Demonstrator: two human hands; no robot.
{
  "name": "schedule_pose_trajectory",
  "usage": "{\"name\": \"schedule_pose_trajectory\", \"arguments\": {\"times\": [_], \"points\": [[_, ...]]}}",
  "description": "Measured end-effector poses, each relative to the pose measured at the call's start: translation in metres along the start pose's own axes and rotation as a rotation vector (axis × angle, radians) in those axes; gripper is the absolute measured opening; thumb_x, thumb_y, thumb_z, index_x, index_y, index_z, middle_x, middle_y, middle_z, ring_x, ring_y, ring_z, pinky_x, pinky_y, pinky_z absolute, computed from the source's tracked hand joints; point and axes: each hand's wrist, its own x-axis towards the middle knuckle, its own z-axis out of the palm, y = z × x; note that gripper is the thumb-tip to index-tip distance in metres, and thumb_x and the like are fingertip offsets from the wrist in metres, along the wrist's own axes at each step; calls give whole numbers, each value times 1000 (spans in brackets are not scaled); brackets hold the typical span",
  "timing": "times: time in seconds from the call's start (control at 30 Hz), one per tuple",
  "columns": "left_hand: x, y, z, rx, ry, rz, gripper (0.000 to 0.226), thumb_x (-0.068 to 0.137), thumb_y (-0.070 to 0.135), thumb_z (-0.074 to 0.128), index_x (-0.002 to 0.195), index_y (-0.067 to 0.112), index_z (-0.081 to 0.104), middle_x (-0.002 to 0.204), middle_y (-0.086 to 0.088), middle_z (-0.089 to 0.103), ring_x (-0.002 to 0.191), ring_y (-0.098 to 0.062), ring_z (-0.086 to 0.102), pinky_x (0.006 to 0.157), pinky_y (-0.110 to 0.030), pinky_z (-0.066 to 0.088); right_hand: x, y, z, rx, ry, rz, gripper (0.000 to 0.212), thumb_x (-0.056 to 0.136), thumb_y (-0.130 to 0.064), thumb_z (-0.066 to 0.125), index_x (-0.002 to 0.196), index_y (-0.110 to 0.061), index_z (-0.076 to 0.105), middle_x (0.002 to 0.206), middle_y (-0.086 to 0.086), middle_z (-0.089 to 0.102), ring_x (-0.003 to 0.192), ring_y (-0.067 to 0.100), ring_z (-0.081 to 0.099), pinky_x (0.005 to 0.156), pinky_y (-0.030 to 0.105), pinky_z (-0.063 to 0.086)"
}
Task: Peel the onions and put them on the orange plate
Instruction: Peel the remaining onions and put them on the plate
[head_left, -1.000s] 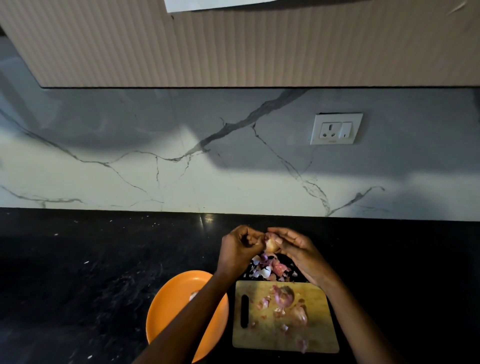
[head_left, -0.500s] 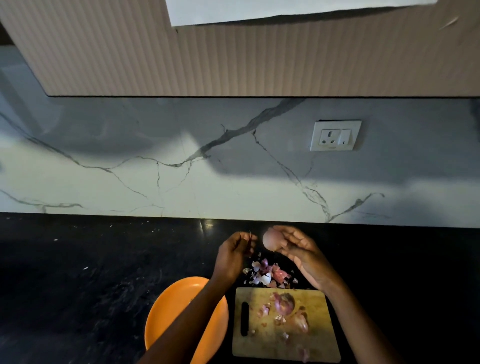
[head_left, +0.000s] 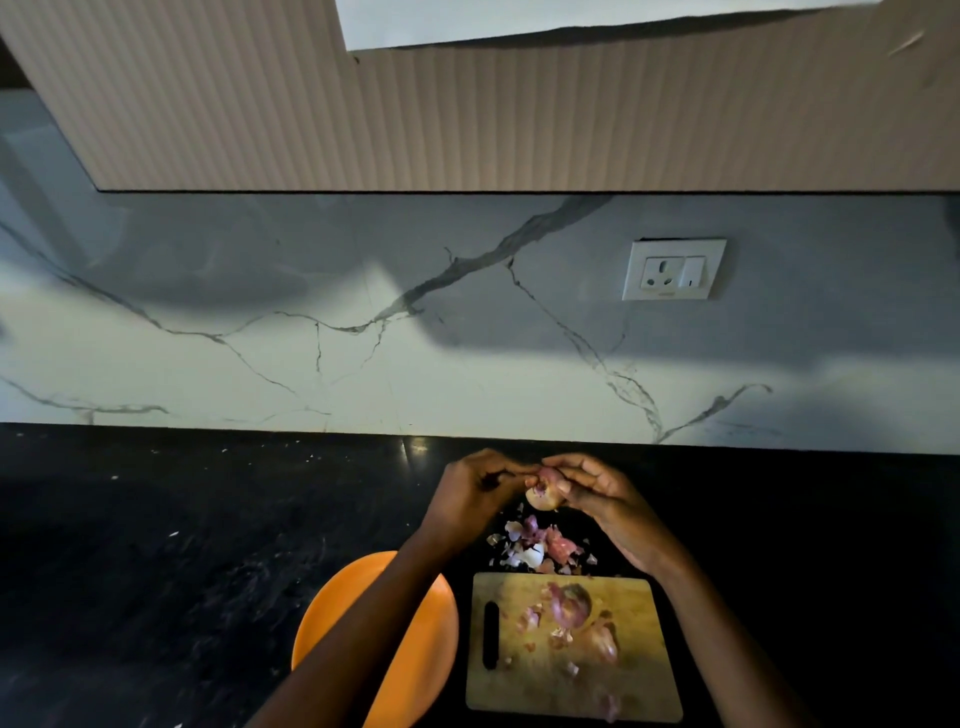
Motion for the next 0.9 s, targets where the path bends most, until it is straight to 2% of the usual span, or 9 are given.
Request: {"name": "schedule_pose_trajectory", "arguments": {"times": [0.1,0.17,0.23,0.37,0.5,0.63,0.77,0.9], "points": [[-1,-3,-2,62,-46,23,17,90,21,73,107,21,77,91,21,65,85,2,65,70,-7,44,0,2,-1,-38,-10,7,33,89,-19,65,121,-12,64,120,5,73,117,20,66,96,29,50],[-2,-3,-3,104,-60,45,13,90,22,73,103,19,77,89,16,67,84,-3,65,68,-9,47,-1,3,-2,-59,-14,11,29,91,-15,64,120,-12,64,119,5,73,118,21,66,96,30,51],[-3,-4,-4,129,-81,67,10,90,22,74,95,14,77,87,7,69,79,-8,66,66,-18,51,-1,4,-2,-80,-20,18,30,90,-17,66,119,-12,65,119,5,73,118,21,66,99,32,51],[-5,-10,-2,141,-94,72,17,87,22,73,80,6,70,83,-2,68,74,-11,64,65,-29,53,-1,4,0,-119,-40,27,32,89,-21,69,119,-12,66,118,5,74,118,21,66,100,32,51],[-6,-13,1,139,-39,73,27,83,37,68,82,9,70,83,-1,67,74,-13,64,65,-37,53,1,5,2,-119,-38,22,31,89,-19,69,119,-12,65,118,5,73,119,21,65,102,34,50],[-8,-12,0,92,14,1,32,82,43,67,84,11,70,83,2,69,76,-12,67,67,-36,56,0,3,7,-96,-61,16,36,87,-21,72,121,-12,63,119,8,73,116,25,66,100,34,52],[-3,-7,-5,-95,69,-164,5,92,18,69,96,18,73,90,8,73,84,-7,70,76,-24,57,1,-6,12,-29,-38,-2,33,88,-17,71,120,-14,63,120,5,73,118,19,65,93,27,51],[-4,-12,-2,-151,88,-209,14,101,17,57,101,16,71,96,5,72,91,-9,69,83,-26,55,1,-12,13,11,-19,-21,32,82,-19,66,114,-20,67,113,-6,74,111,9,66,87,24,52]]}}
